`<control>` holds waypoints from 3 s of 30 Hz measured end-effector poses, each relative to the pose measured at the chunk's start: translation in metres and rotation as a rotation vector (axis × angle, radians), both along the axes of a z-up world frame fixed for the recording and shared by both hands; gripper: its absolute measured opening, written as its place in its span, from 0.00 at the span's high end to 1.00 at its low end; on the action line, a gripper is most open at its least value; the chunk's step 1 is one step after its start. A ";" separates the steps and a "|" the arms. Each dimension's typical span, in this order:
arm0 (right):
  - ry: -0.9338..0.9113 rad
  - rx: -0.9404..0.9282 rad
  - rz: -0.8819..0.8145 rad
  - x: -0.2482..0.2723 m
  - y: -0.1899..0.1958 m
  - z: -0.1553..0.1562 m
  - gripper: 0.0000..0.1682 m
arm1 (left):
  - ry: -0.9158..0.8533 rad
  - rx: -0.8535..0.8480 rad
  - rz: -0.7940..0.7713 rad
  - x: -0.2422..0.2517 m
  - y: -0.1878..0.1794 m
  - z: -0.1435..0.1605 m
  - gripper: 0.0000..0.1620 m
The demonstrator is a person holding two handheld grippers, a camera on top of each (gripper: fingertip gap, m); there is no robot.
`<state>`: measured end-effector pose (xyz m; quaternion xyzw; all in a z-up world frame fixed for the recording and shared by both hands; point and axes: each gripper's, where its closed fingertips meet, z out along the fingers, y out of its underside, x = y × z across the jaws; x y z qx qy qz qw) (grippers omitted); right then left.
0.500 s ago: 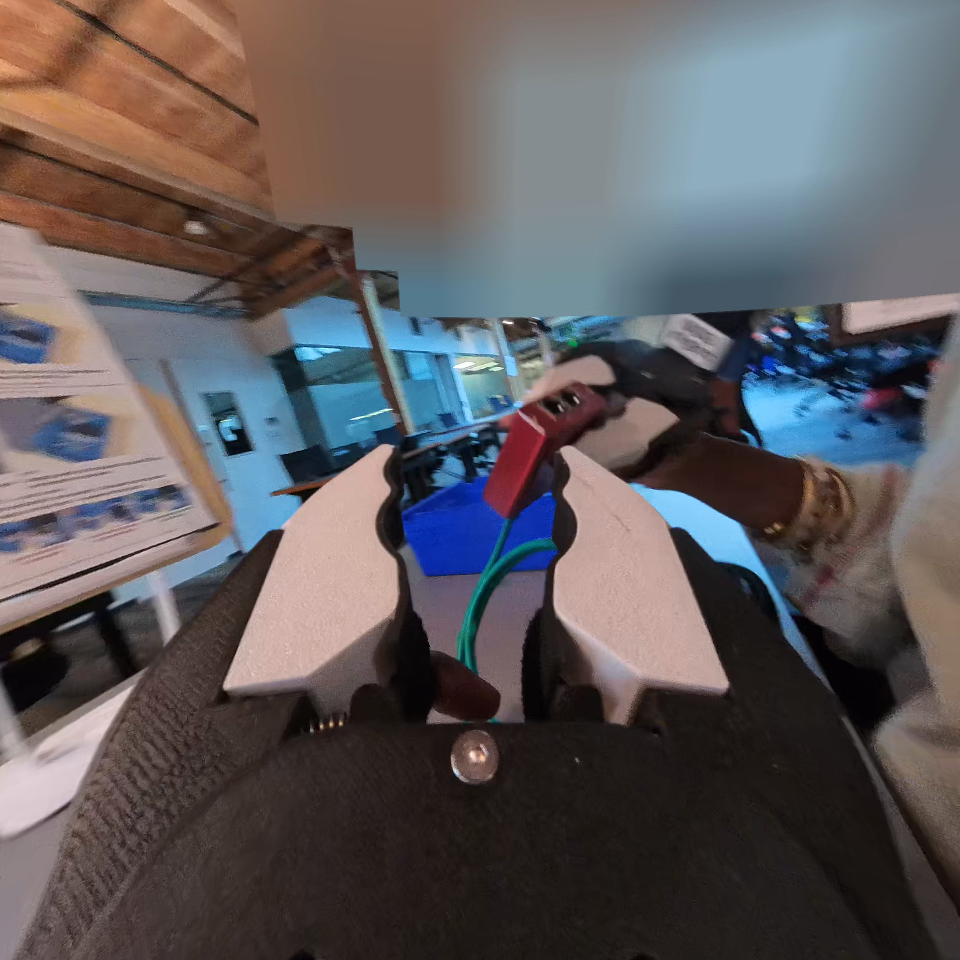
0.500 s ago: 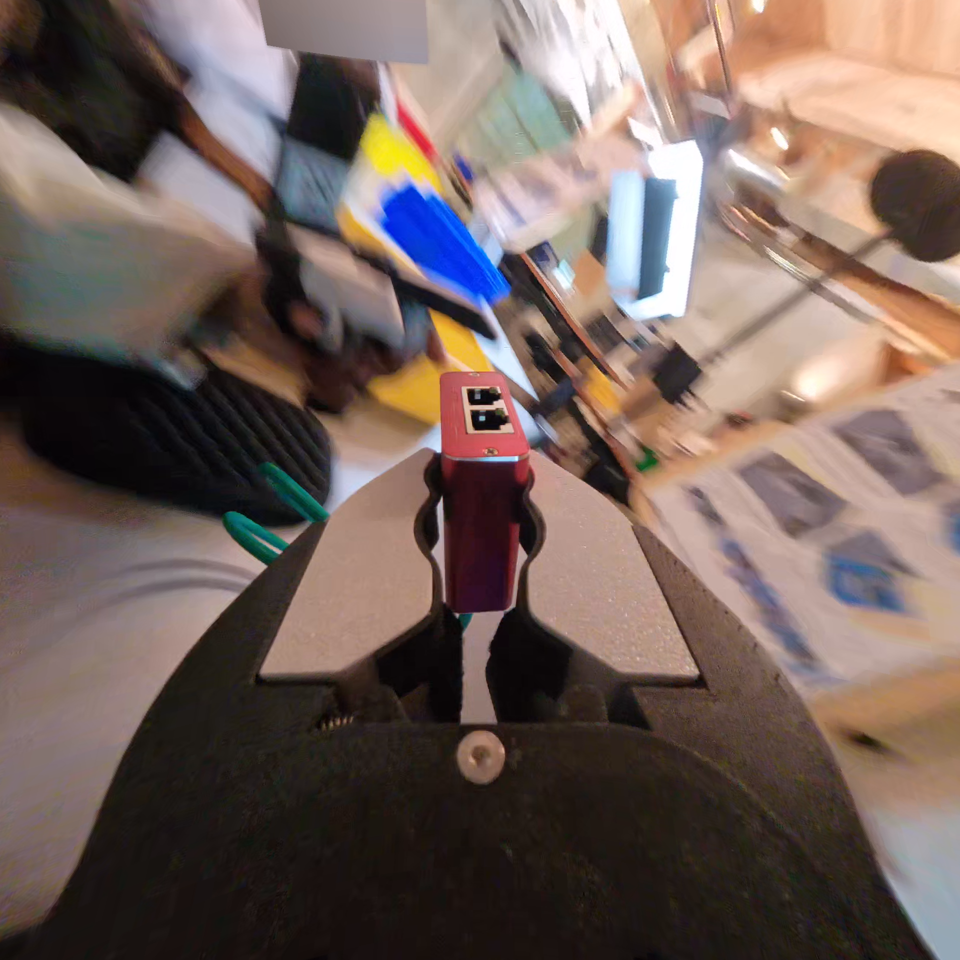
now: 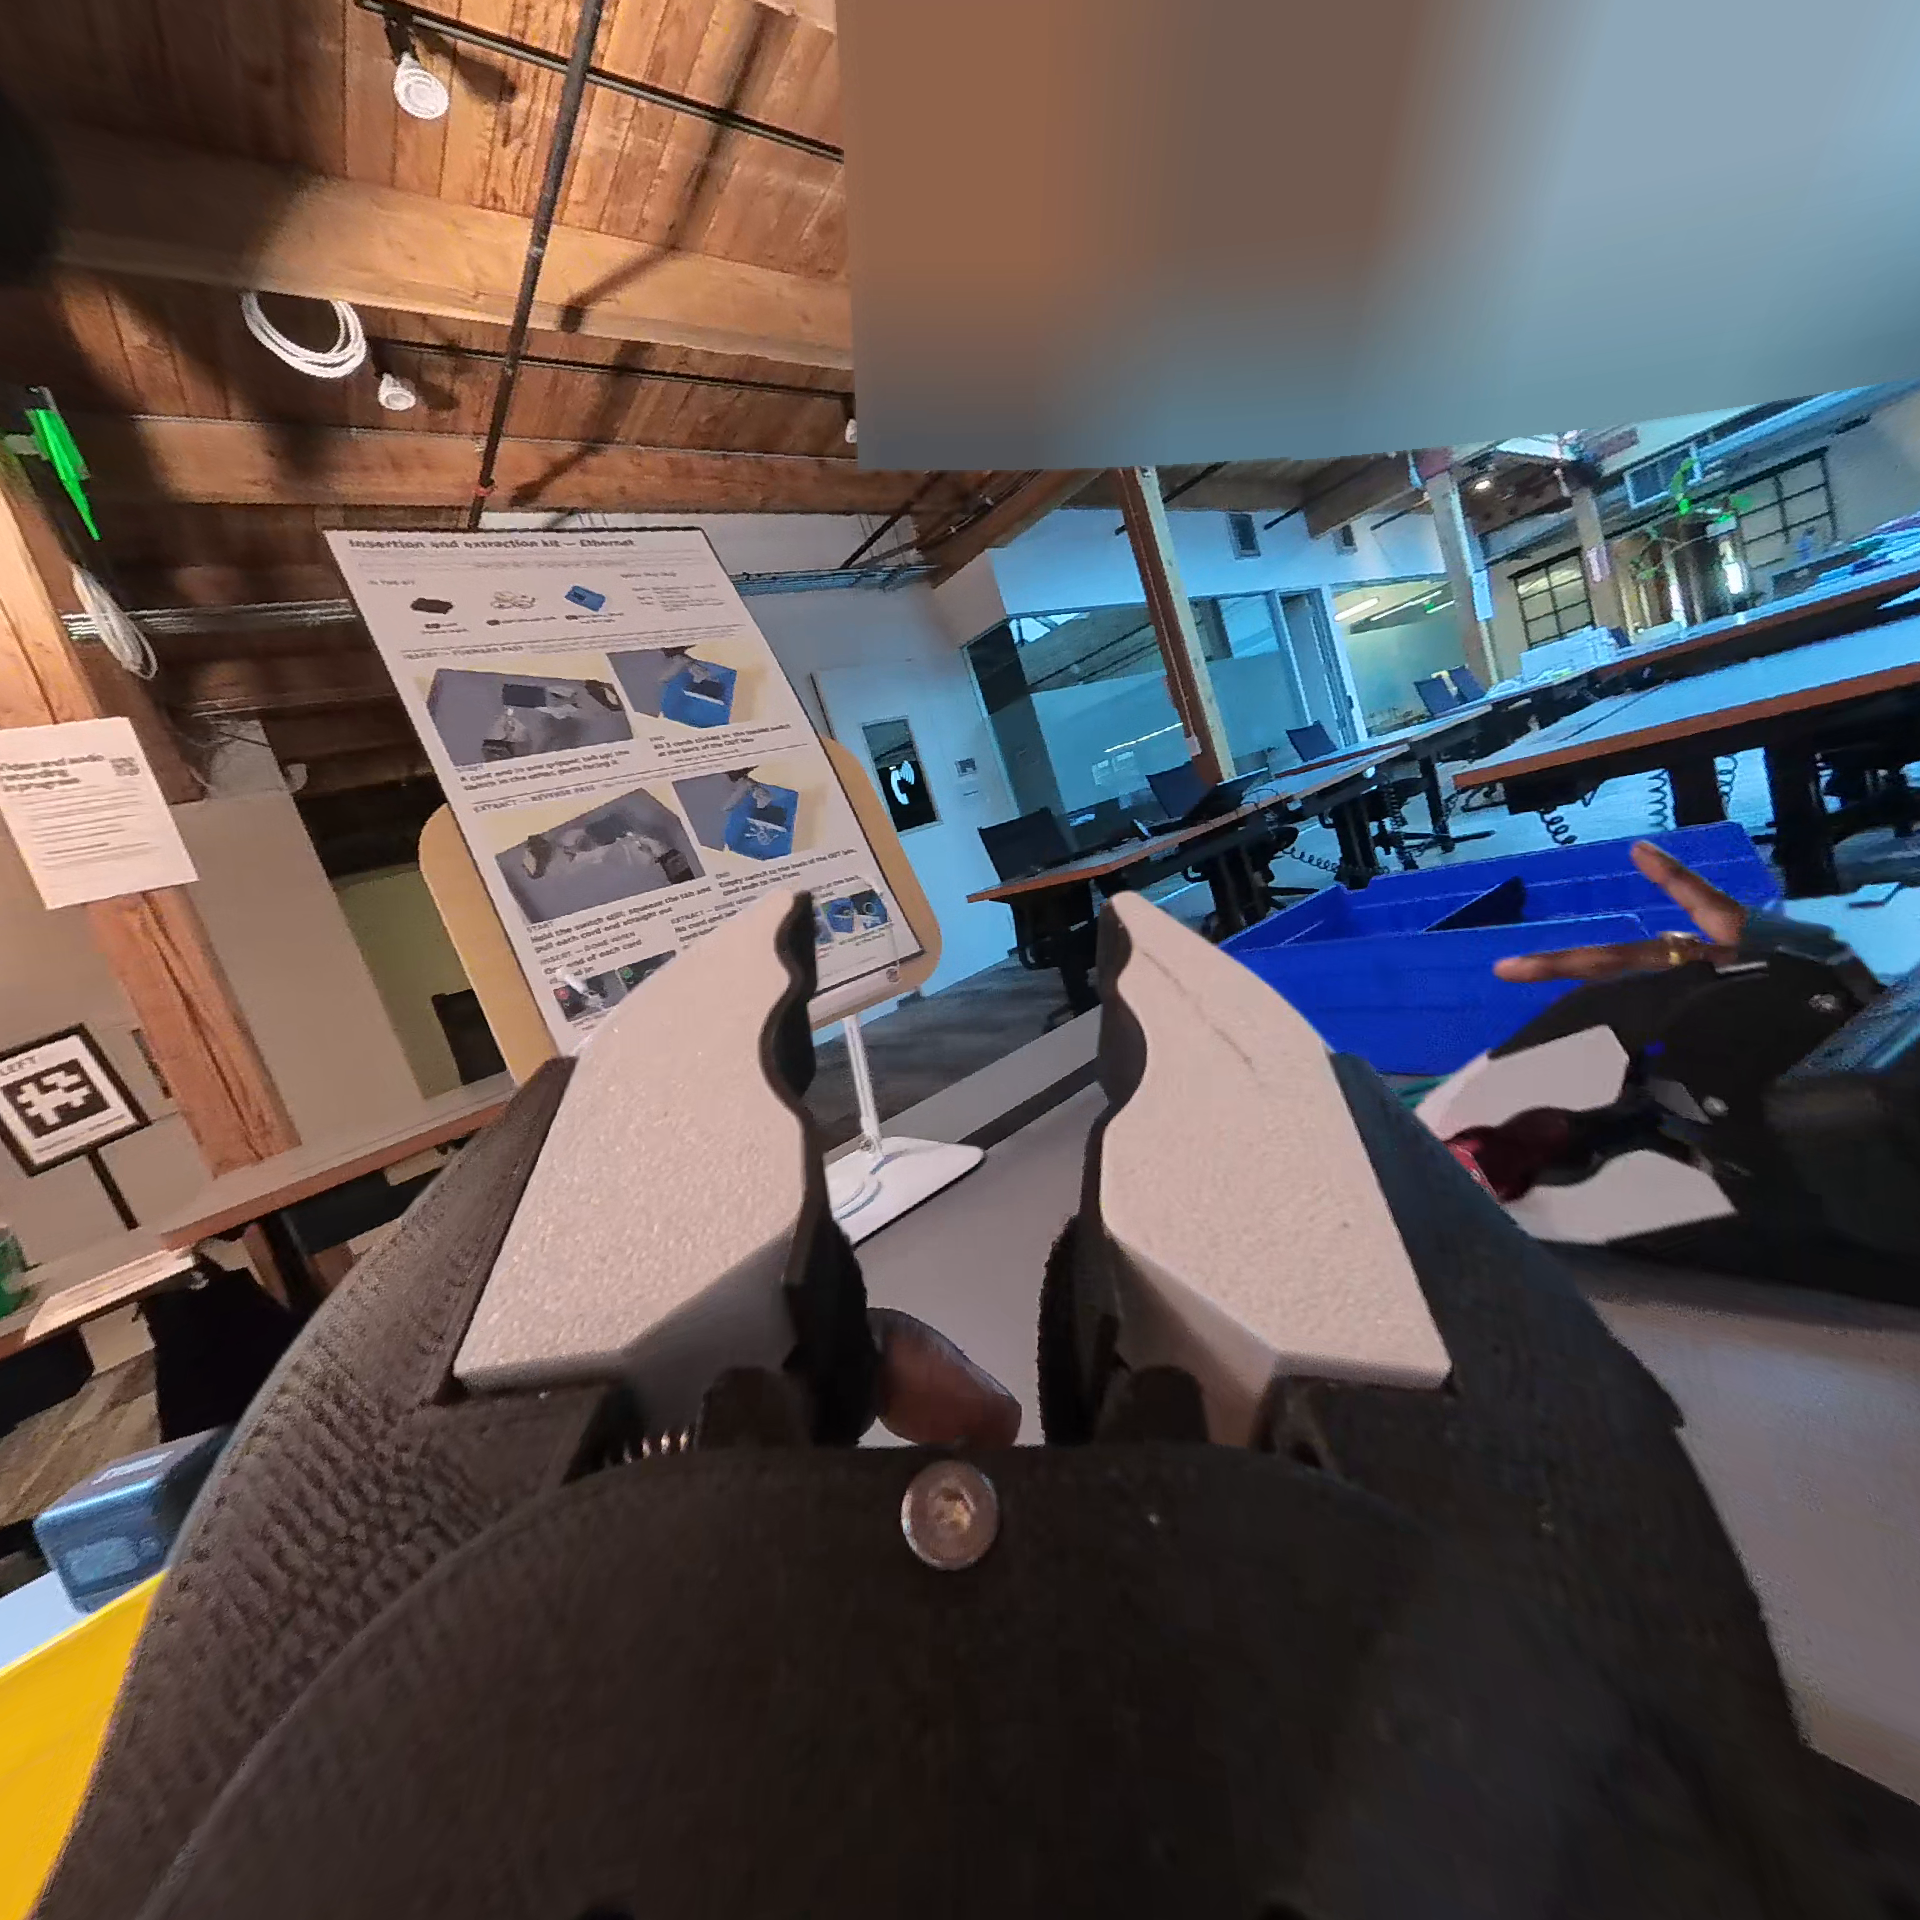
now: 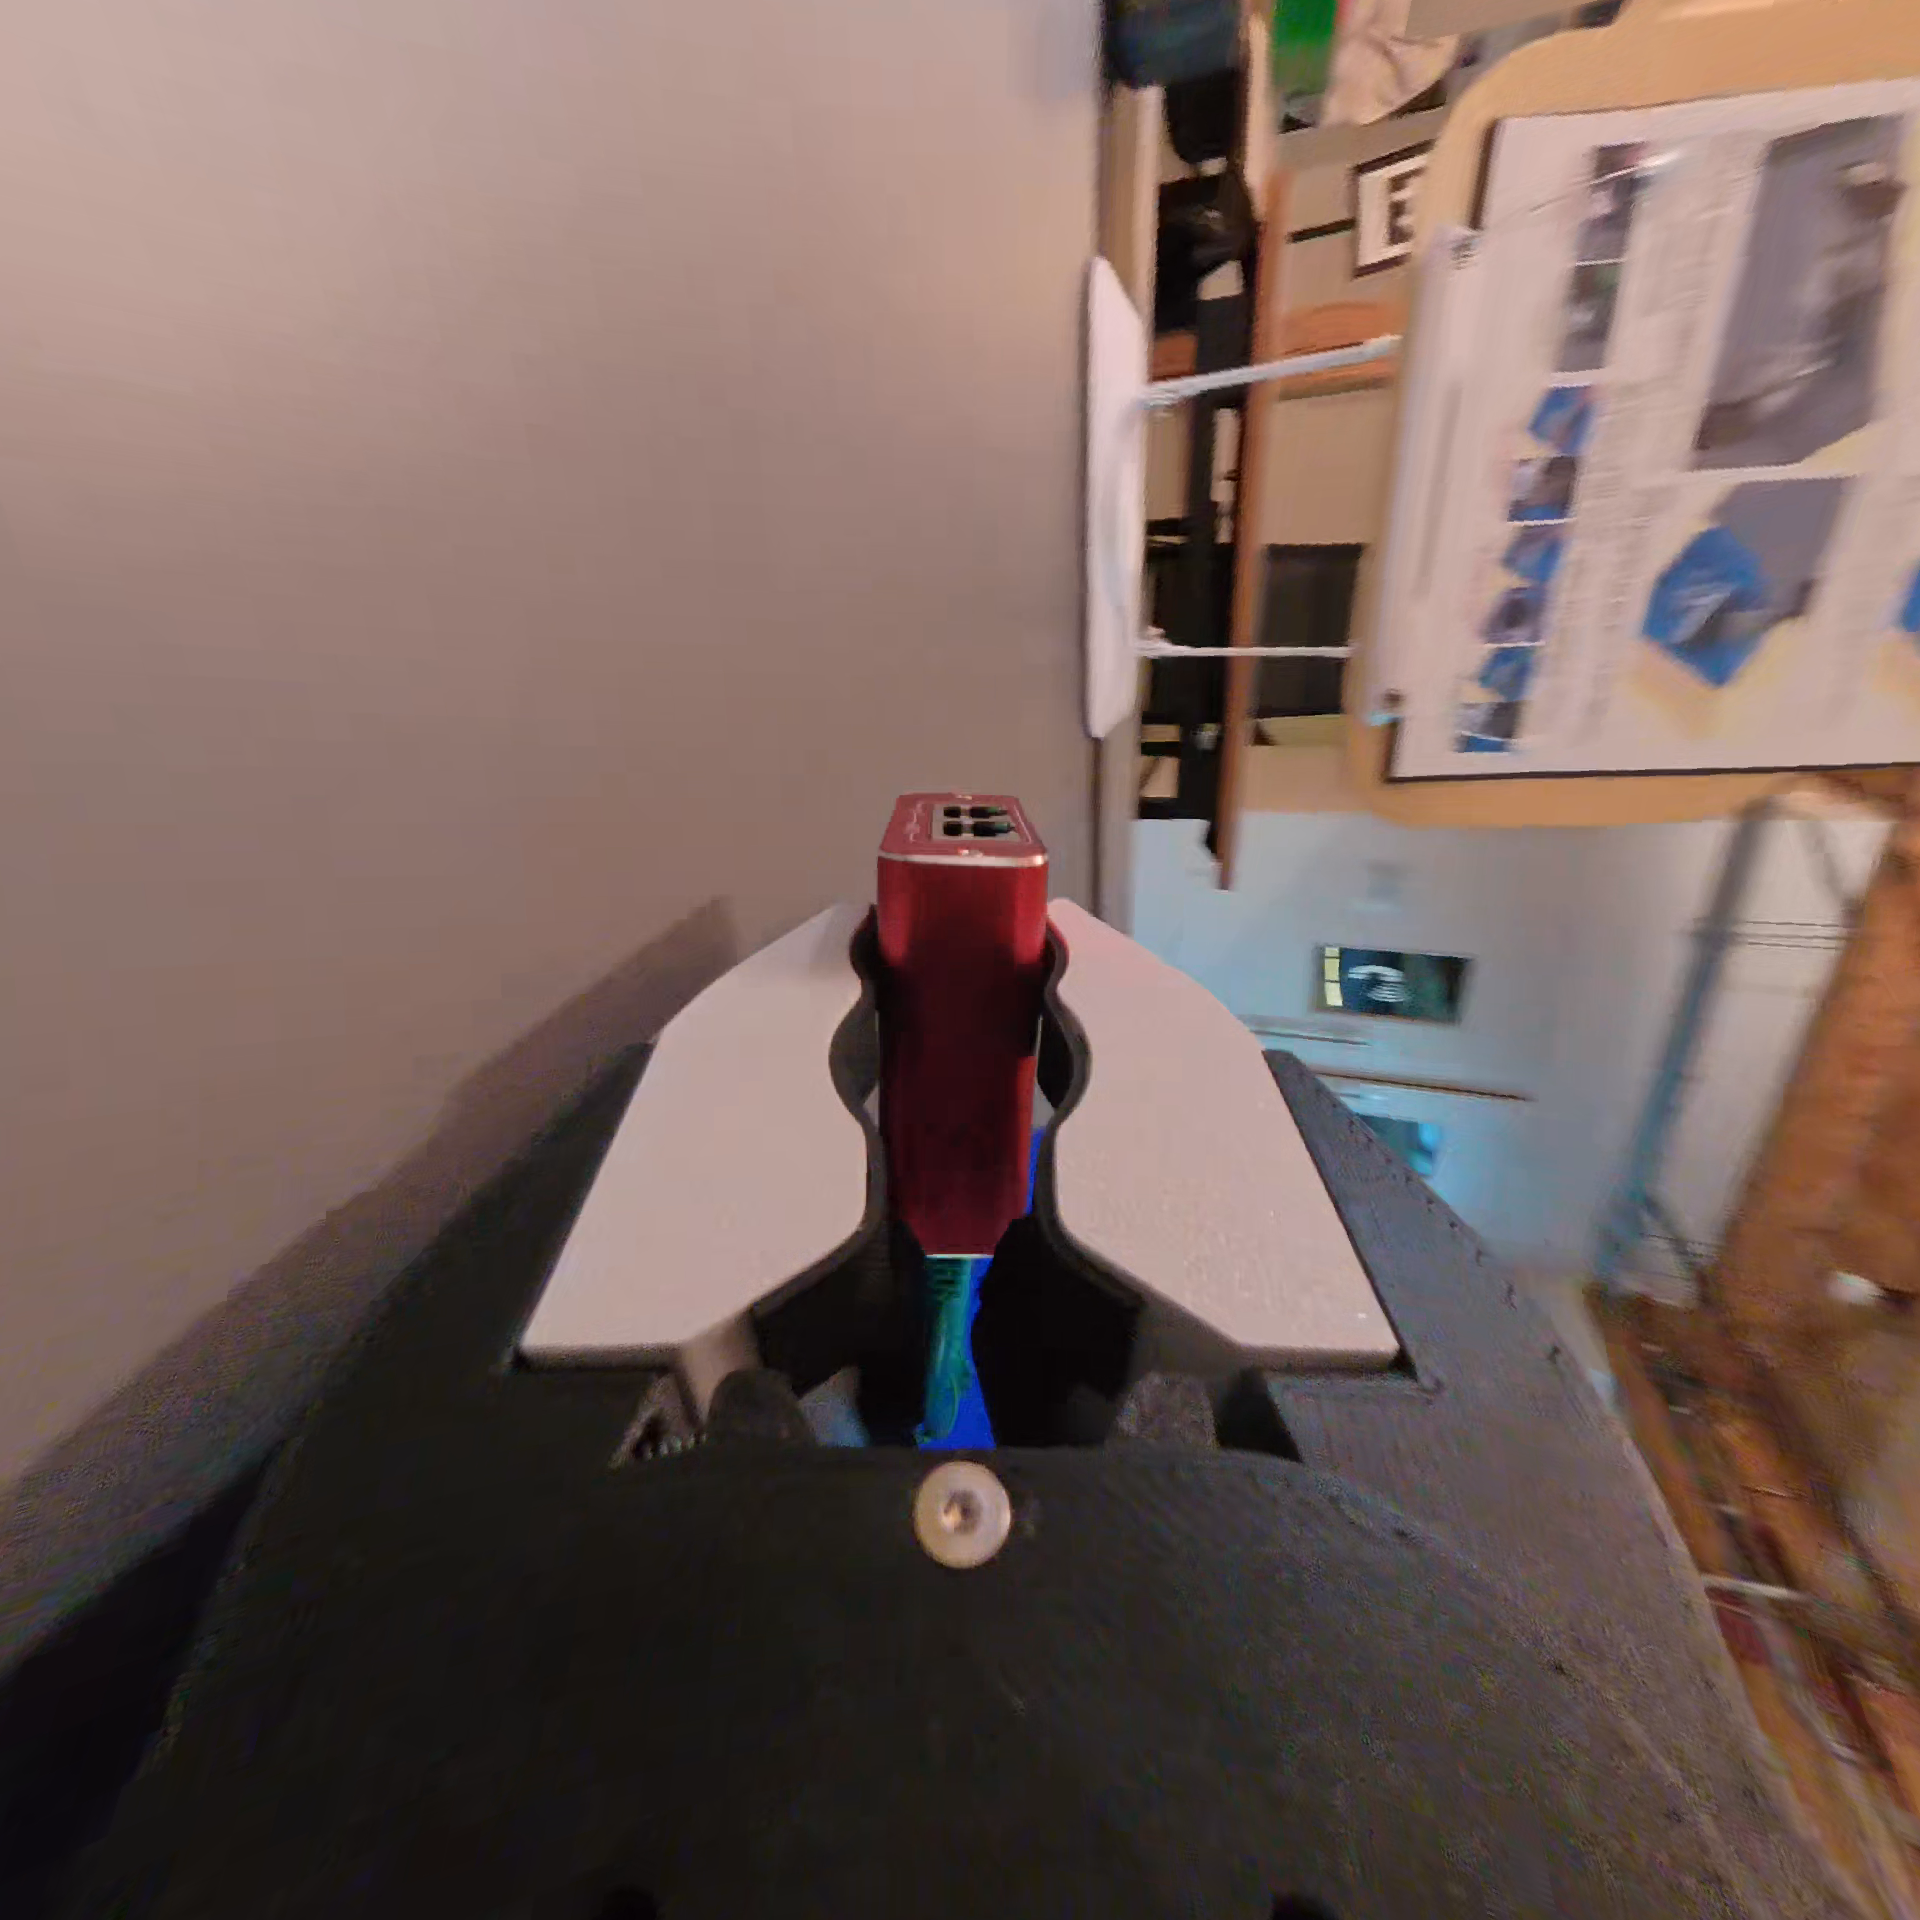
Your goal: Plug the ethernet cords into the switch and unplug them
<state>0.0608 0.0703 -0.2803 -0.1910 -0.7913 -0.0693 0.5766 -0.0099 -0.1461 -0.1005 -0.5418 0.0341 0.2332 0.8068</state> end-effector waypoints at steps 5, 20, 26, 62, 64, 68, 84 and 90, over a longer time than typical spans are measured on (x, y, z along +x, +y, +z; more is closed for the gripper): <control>-0.096 -0.078 -0.025 -0.002 -0.013 -0.018 0.84 | 0.023 -0.013 0.035 -0.003 -0.006 0.001 0.69; -0.290 -0.333 0.015 0.010 -0.019 -0.035 0.79 | -0.049 -0.042 0.108 -0.024 -0.020 0.001 0.70; -0.376 -0.400 0.015 0.021 -0.020 -0.036 0.75 | -0.177 -0.140 0.133 -0.032 -0.032 0.003 0.70; -0.269 -0.967 0.270 0.043 -0.033 0.031 0.51 | -0.020 -1.253 0.931 -0.197 -0.185 -0.104 0.97; -0.258 -0.986 0.285 0.042 -0.035 0.034 0.52 | -0.031 -1.154 0.963 -0.187 -0.188 -0.080 0.97; -0.241 -0.992 0.301 0.041 -0.038 0.037 0.52 | -0.049 -0.925 1.009 -0.164 -0.189 -0.028 0.98; 0.204 -1.289 0.874 0.053 -0.111 0.140 0.70 | 0.107 -0.595 0.376 -0.005 0.007 -0.007 0.97; 0.224 -1.399 0.919 0.058 -0.105 0.150 0.75 | 0.050 -0.639 0.242 0.016 0.045 -0.043 0.97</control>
